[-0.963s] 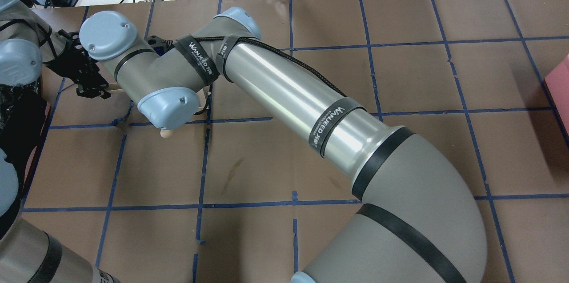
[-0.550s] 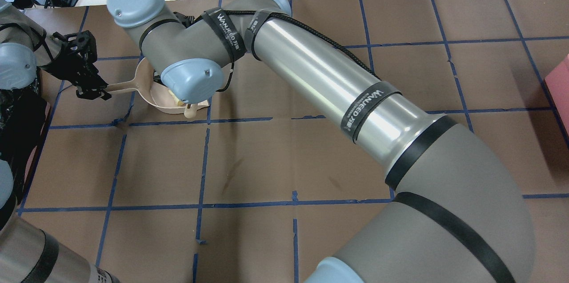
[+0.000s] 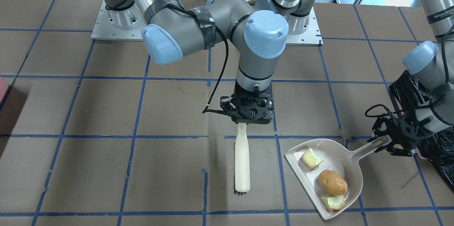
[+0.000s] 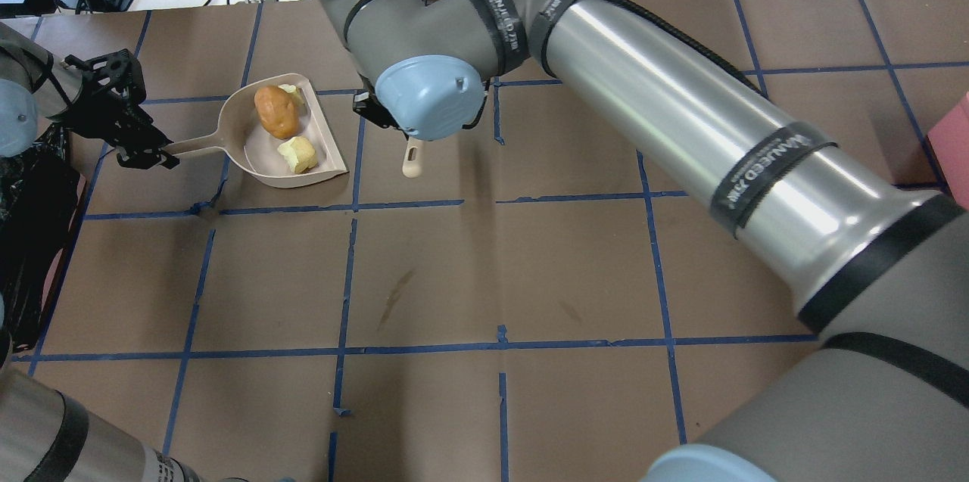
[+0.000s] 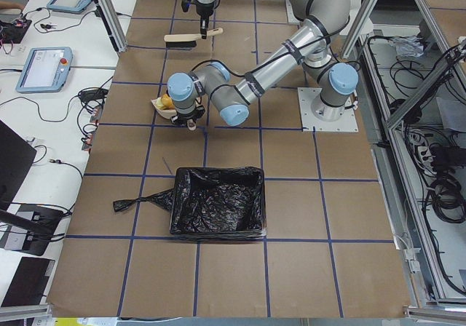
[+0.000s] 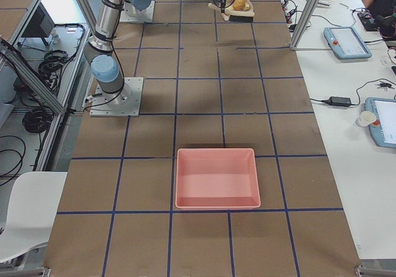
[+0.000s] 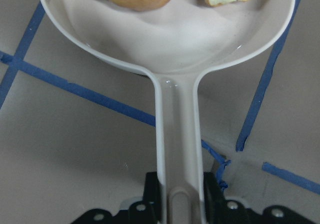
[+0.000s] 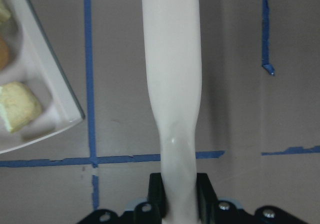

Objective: Sweep and dump trash in nearest bin
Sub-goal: 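Carry the dustpan toward the trash bag with the left gripper while the right arm withdraws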

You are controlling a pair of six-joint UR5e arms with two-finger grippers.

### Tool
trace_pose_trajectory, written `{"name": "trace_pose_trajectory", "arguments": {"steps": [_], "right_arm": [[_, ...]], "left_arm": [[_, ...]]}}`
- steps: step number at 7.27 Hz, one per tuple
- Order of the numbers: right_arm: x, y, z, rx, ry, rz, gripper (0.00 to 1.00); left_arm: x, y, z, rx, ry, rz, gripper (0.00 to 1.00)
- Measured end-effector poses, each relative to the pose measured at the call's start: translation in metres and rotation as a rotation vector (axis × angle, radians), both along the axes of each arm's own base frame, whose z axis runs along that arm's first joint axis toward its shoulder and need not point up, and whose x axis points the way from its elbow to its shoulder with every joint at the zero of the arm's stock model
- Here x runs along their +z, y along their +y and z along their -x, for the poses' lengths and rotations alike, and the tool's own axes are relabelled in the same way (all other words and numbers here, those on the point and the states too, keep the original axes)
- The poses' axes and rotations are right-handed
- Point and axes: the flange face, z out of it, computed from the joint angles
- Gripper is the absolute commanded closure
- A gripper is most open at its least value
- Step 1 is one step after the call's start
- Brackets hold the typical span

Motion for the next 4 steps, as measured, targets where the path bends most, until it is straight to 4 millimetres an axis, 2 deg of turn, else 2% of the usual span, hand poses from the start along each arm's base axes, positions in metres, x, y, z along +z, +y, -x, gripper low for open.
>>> {"name": "trace_pose_trajectory", "arguments": {"steps": [2, 4], "right_arm": [[0.02, 0.024, 0.067, -0.015, 0.006, -0.016, 0.9], [0.034, 0.06, 0.114, -0.025, 0.018, -0.021, 0.9]], "left_arm": [[0.004, 0.007, -0.016, 0.065, 0.067, 0.037, 1.0], [0.003, 0.016, -0.033, 0.105, 0.125, 0.067, 1.0]]}}
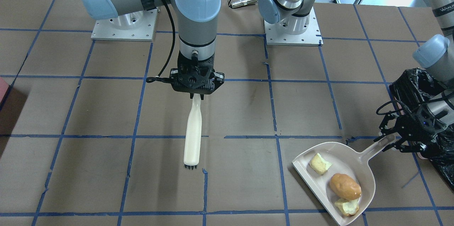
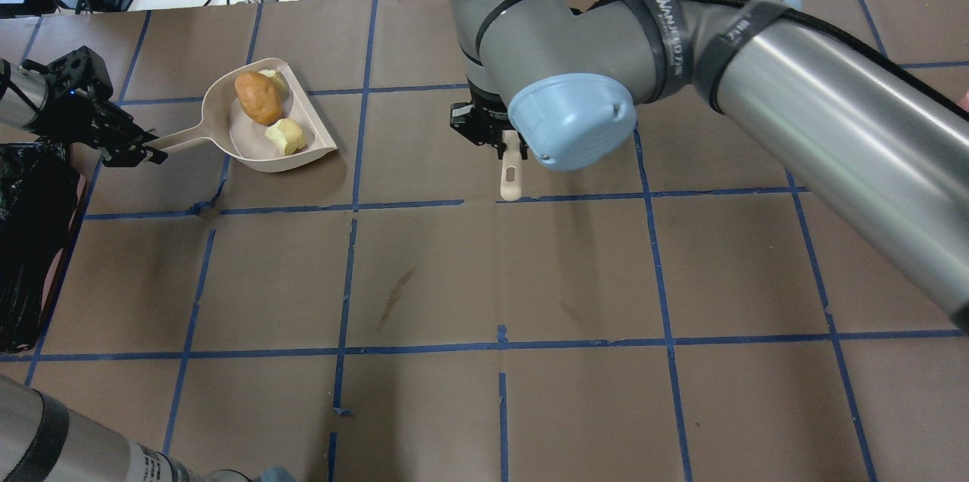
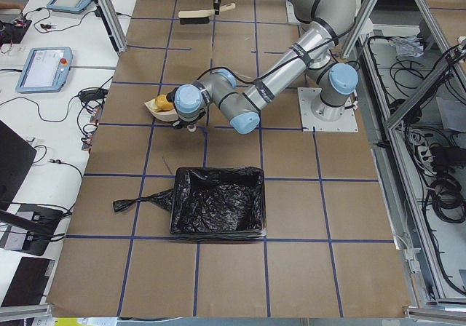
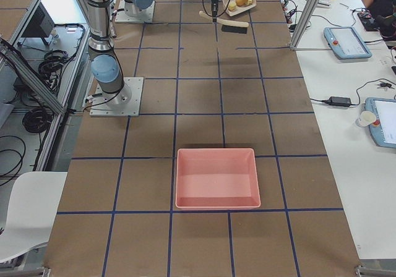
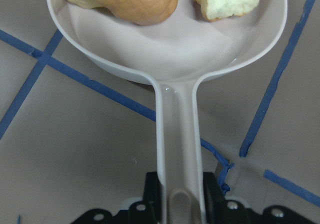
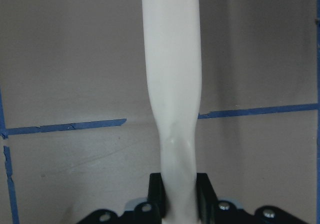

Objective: Sweep and dump trash in nearest bin
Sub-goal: 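Carry the dustpan toward the trash bag with the left gripper while the right arm withdraws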

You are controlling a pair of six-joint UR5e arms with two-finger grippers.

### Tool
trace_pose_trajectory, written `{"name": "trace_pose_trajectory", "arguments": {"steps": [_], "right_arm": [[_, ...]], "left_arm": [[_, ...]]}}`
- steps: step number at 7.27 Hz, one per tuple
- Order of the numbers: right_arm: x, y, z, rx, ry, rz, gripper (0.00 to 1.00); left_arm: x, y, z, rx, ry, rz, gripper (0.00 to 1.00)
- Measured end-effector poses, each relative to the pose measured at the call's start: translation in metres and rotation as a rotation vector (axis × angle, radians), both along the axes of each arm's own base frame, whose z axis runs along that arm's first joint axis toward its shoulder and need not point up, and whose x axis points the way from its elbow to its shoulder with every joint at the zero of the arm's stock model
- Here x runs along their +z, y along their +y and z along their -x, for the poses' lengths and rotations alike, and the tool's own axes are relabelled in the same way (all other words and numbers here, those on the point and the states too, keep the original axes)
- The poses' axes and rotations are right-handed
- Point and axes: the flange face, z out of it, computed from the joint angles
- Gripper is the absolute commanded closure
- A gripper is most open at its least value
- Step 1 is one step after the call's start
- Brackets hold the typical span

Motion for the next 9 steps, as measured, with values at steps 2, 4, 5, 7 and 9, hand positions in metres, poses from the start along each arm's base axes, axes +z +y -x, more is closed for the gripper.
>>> {"name": "trace_pose_trajectory", "arguments": {"steps": [2, 4, 5, 7, 9], "right_arm": [[0.003, 0.042, 0.047, -0.013, 0.013, -0.015, 0.9], [-0.002, 0.089, 0.084, -0.021, 0.007, -0.018, 0.9], [-0.01, 0.104, 0.088, -0.032, -0.018, -0.002, 0.9], [-0.027, 0.115, 0.072, -0.032, -0.125, 0.005, 0.89], [-0.052, 0.124, 0.029, -0.017, -0.17, 0.005, 0.89]], "left_arm": [[0.01, 0.007, -0.015, 0.029, 0.007, 0.025, 1.0], [0.036, 0.024, -0.038, 0.091, -0.003, 0.065, 1.0], [0.049, 0.036, -0.054, 0.131, -0.001, 0.091, 1.0], [0.073, 0.061, -0.091, 0.213, 0.012, 0.151, 1.0], [0.092, 0.086, -0.126, 0.29, 0.034, 0.208, 1.0]]}}
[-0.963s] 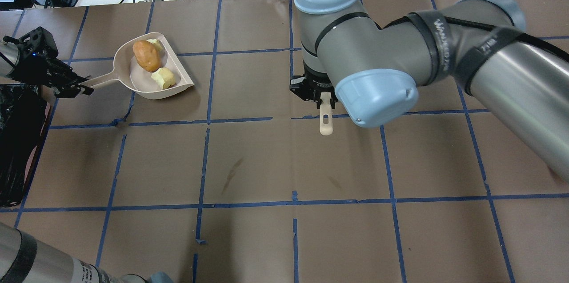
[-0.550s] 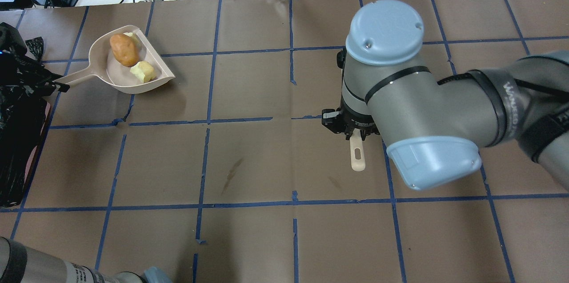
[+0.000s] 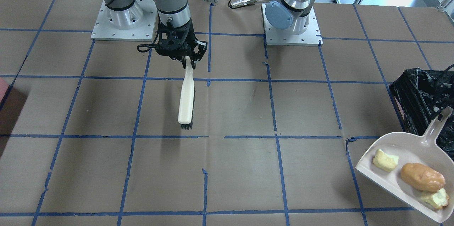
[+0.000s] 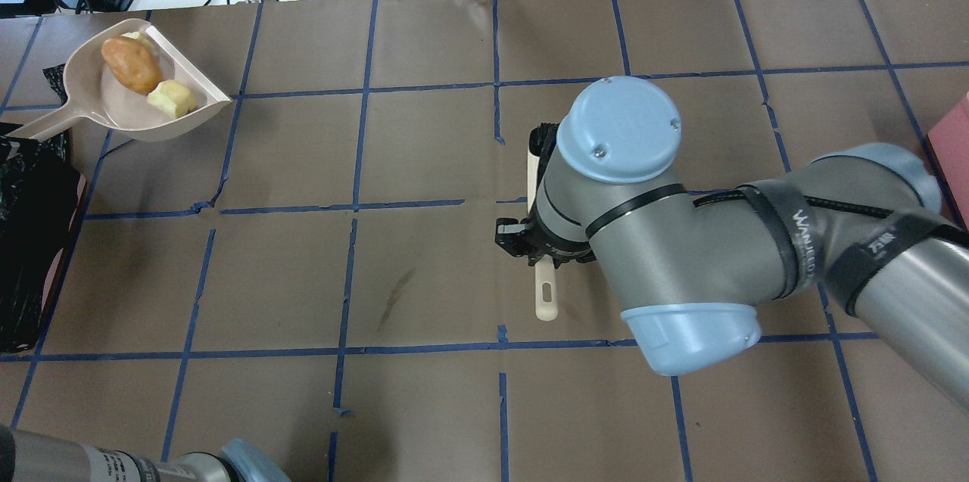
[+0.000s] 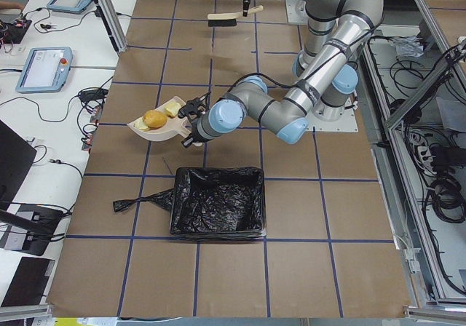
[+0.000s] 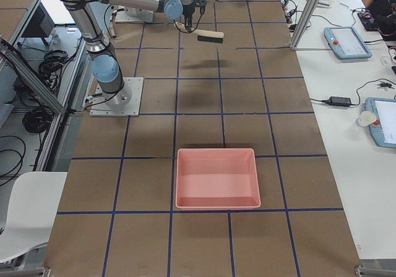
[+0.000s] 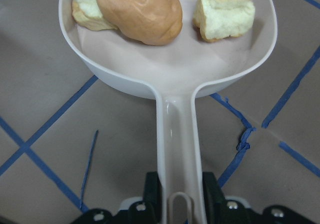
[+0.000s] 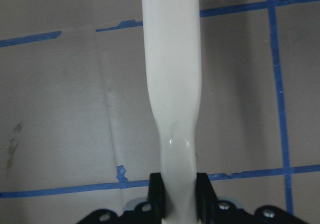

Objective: Sweep and dump trash in nearest bin
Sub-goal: 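Carry the dustpan toward the trash bag with the left gripper while the right arm withdraws, then tip the dustpan over the black trash bag with the left gripper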

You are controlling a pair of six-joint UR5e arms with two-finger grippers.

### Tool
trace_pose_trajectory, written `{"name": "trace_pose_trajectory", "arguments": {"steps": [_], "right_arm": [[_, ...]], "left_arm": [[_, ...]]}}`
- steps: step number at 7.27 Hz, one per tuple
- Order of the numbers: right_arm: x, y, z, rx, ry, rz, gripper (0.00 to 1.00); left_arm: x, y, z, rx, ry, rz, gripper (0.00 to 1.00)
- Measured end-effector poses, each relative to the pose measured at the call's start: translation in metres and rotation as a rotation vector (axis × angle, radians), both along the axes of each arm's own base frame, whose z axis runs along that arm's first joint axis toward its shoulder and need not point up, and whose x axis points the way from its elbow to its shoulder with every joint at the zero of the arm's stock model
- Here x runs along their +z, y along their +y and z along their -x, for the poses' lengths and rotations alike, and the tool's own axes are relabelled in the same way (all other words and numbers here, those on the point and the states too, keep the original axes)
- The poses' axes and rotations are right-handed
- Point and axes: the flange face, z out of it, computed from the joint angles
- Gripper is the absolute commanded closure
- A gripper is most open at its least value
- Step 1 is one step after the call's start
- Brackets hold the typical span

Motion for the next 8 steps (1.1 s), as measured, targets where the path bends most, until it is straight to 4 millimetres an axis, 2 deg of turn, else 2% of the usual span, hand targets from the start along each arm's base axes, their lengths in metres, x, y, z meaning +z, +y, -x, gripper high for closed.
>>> {"name": "trace_pose_trajectory", "arguments": {"steps": [1, 2, 3, 5, 8], "right_arm": [[-0.018, 0.009, -0.026, 0.026, 0.001, 0.003, 0.89], [-0.036, 0.02, -0.043, 0.062, 0.006, 0.004, 0.89], [-0.054, 0.032, -0.049, 0.115, 0.014, 0.004, 0.89], [-0.07, 0.05, -0.048, 0.166, 0.015, 0.014, 0.89], [-0.092, 0.081, -0.052, 0.175, 0.036, 0.005, 0.89]], "left_arm": [[0.008, 0.016, -0.022, 0.046, 0.014, 0.032, 1.0], [0.014, 0.035, -0.044, 0.093, 0.033, 0.059, 1.0], [0.024, 0.06, -0.067, 0.147, 0.054, 0.074, 1.0], [0.047, 0.129, -0.11, 0.245, 0.063, 0.084, 1.0], [0.052, 0.245, -0.174, 0.348, 0.019, 0.078, 1.0]]}}
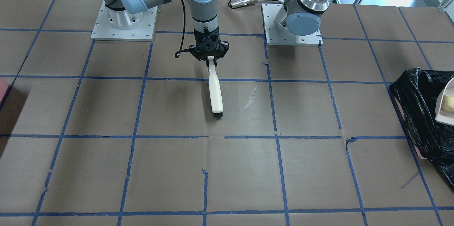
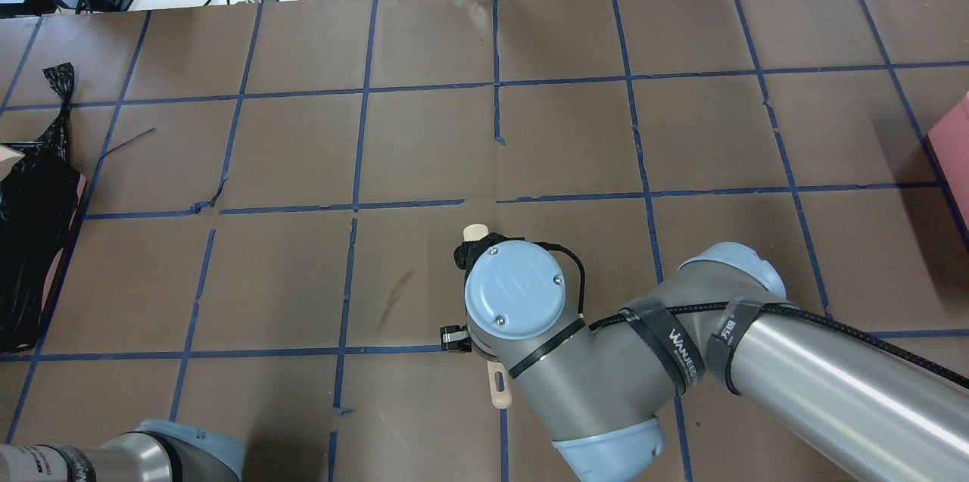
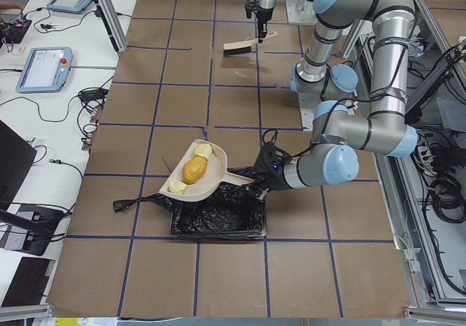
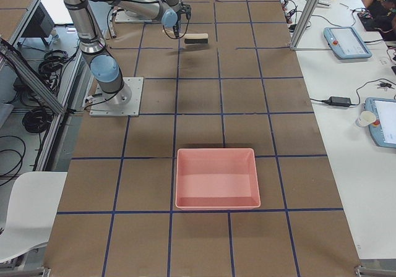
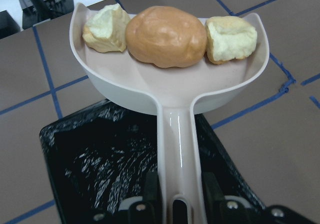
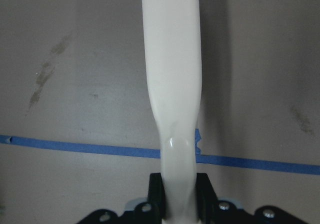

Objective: Sweep and dump trash in nearest bin
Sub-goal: 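Tip the dustpan over the black trash bag with the left gripper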

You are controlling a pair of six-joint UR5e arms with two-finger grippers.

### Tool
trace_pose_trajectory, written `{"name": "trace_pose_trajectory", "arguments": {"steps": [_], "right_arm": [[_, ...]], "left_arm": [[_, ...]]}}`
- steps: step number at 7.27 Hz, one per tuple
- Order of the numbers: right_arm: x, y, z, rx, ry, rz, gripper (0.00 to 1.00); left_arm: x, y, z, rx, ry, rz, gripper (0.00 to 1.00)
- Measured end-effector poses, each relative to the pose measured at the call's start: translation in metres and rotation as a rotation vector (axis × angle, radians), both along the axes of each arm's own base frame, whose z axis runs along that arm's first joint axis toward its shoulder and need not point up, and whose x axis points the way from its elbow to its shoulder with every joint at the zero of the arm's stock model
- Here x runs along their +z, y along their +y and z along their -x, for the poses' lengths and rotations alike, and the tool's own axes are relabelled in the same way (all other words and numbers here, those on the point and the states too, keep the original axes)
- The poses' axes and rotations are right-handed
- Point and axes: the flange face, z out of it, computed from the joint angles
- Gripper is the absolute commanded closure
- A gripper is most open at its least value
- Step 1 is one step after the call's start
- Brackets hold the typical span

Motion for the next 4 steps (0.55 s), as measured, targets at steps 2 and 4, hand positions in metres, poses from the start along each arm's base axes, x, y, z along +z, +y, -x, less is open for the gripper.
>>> {"name": "trace_pose_trajectory", "arguments": {"steps": [2, 4], "right_arm": [[-0.003, 0.007, 0.005, -0.007, 0.001, 0.024, 0.89], [0.001, 0.007, 0.009, -0.026, 0.01, 0.045, 0.89]], "left_arm": [[0.002, 0.06, -0.022, 0.051, -0.029, -0.066, 1.0], [0.017, 0.06, -0.027, 0.019, -0.092, -0.156, 1.0]]}}
